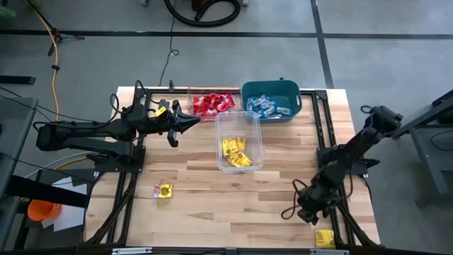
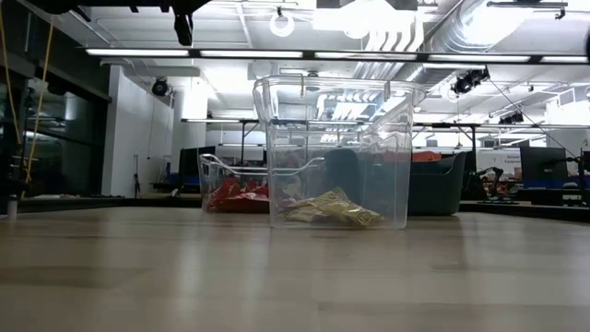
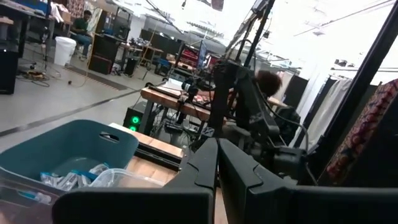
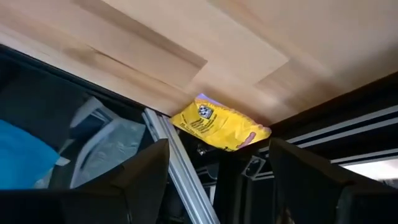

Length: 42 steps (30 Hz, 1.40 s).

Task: Sort candy
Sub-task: Put the yellow candy into the transparent container

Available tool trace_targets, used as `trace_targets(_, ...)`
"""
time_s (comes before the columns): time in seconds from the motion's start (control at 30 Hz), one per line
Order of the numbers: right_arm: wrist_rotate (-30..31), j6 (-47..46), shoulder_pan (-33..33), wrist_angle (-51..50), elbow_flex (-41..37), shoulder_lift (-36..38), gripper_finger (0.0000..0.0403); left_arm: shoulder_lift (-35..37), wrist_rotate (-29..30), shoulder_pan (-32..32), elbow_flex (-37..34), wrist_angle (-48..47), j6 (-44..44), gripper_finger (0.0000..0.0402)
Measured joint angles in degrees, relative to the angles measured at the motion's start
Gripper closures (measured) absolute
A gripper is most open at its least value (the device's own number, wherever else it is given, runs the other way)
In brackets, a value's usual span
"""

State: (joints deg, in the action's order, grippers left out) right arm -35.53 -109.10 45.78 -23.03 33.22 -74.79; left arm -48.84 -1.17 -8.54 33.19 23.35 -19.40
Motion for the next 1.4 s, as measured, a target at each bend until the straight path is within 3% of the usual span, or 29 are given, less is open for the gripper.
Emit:
trace_targets(0.27,-7.58,-0.83,3.22,7.07,2.69,-12.36,0.0132,0.0,0.11,-0.07,0.0,-0.02,0.02,0.0401)
trace_targets(0.47,-14.91,3.63,3.48,5.14,5.84,-20.32,0.0132,-0.02,0.11,-0.07,0.0,-0.35,0.11,0.0401)
trace_targets(0.57,-10.2,7.34,3.69,4.63,7.54,-23.34,0.0132,0.0,0.13,-0.07,0.0,-0.95,0.11,0.0401)
trace_targets(0.7,-9.22,6.53,3.72,7.2,8.8,-25.88,0.0132,-0.02,0.13,-0.07,0.0,-1.85,0.06,0.0401)
trace_targets(1.03,-11.43,7.08,4.46,8.07,11.22,-30.31,0.0138,-0.02,0.22,-0.07,-0.04,-3.2,0.07,0.0401)
trace_targets(1.2,-11.96,10.56,4.44,7.03,11.01,-30.05,0.0206,-0.02,0.31,-0.07,-0.04,-3.05,0.09,0.0401)
trace_targets(1.4,-10.73,16.62,4.24,4.92,10.88,-28.67,0.0378,-0.01,0.31,-0.07,-0.04,-2.99,0.1,0.0401)
